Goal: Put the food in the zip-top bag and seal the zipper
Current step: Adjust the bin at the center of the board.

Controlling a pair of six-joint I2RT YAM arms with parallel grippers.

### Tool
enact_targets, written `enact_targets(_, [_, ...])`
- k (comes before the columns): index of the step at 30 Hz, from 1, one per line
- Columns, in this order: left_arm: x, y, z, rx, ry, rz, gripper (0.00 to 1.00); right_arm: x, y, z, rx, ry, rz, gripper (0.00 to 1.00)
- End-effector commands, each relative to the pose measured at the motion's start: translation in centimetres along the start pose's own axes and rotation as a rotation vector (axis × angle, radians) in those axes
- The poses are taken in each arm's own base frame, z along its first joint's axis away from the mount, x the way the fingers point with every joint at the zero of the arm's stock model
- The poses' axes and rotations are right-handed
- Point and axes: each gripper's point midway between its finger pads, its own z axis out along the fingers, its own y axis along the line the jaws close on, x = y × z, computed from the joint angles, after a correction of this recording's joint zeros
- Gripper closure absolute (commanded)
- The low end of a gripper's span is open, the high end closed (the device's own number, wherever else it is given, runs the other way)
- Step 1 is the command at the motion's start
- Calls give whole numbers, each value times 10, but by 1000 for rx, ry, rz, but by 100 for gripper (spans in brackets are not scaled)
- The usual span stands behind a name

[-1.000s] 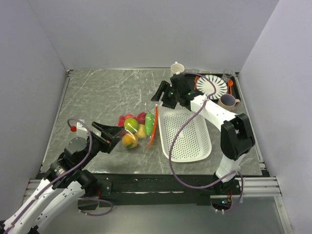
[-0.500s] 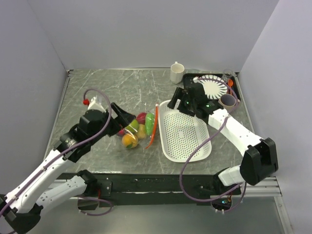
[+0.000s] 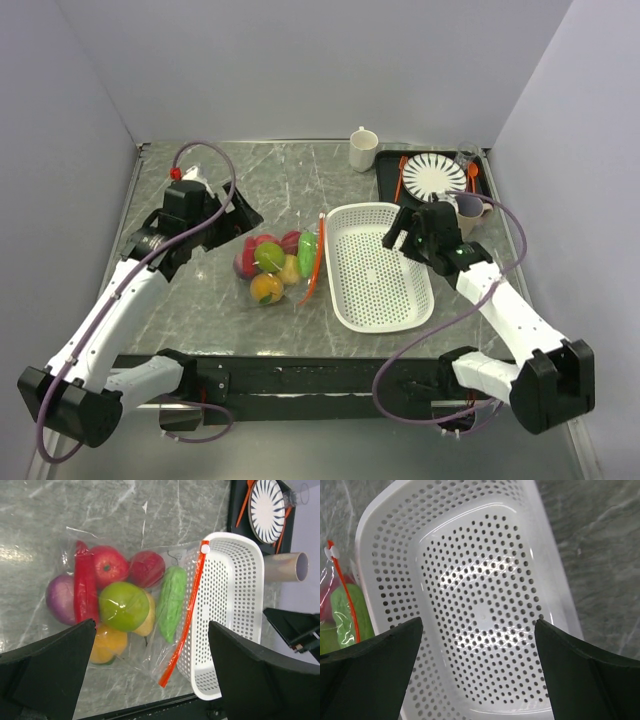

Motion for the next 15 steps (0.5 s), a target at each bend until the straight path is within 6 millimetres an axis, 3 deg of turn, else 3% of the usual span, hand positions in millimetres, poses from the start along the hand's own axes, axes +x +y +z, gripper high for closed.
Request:
enact_targets(1, [-28,2,-12,-48,-102,43,1,-21,-21,-14,57,-129,-24,0])
enact_targets(9, [-44,8,-23,-68,-214,19,1,-31,-36,-34,66,-259,-22,0])
enact_targets(15, [-50,5,-22,-64,-239,18,1,-35,-43,-36,93,-307,-12,0])
